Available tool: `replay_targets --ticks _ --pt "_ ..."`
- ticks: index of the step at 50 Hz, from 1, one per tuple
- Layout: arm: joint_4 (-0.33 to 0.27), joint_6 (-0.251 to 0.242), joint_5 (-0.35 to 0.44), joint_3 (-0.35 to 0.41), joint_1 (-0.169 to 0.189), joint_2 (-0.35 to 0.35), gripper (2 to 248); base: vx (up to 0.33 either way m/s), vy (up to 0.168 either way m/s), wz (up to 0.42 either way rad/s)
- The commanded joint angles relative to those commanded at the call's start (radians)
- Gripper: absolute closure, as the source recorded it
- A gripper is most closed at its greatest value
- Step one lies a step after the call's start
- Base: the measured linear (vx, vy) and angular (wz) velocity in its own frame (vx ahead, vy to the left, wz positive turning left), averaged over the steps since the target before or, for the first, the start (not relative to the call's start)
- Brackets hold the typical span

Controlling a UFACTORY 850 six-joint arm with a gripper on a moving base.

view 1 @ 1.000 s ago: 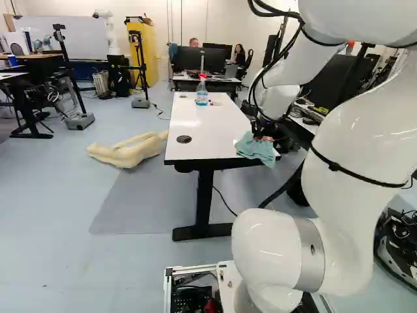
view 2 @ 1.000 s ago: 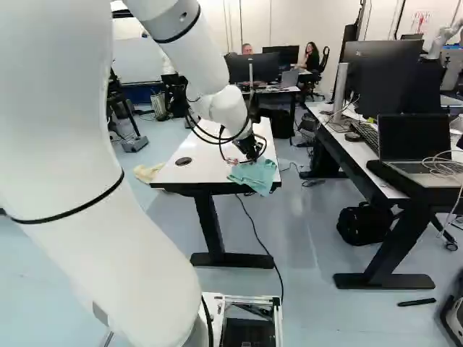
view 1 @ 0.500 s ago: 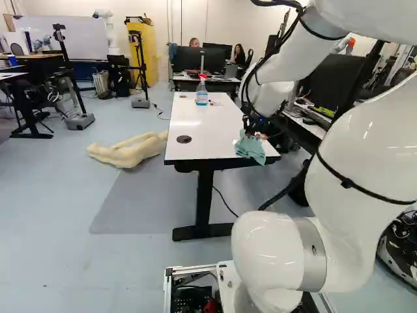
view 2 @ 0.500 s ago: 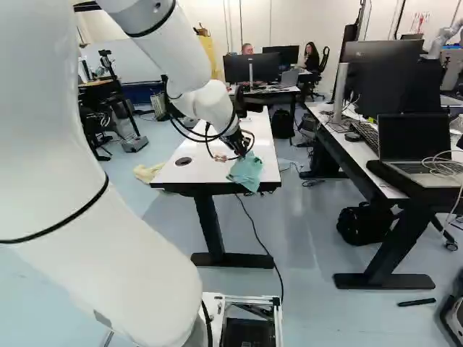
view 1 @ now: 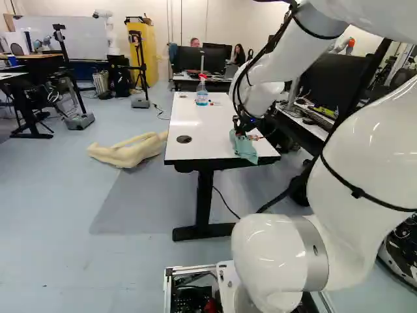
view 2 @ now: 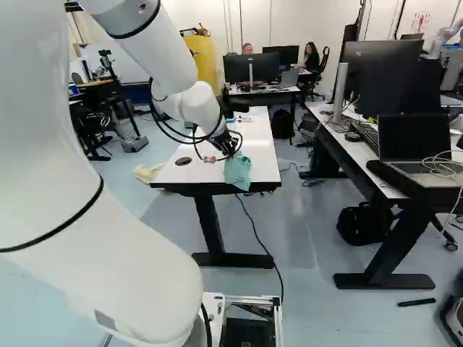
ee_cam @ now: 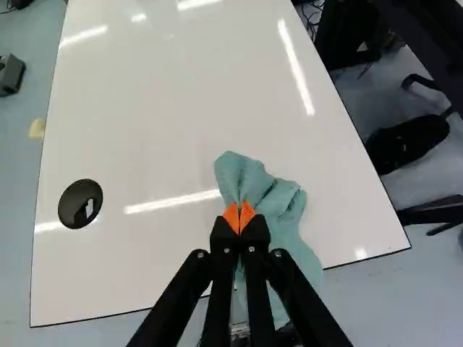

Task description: Clean the table with the green towel

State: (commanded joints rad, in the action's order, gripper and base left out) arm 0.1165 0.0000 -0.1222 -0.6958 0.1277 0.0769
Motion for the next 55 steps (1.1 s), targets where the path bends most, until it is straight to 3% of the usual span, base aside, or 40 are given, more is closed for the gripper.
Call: replay_targets --ticks 29,55 --pt "0.0 0.0 0.0 0.046 -0.107 0.048 229 0.0 0.0 0.0" --pt "0.0 0.0 0.0 0.048 -0.112 0.067 229 0.0 0.0 0.0"
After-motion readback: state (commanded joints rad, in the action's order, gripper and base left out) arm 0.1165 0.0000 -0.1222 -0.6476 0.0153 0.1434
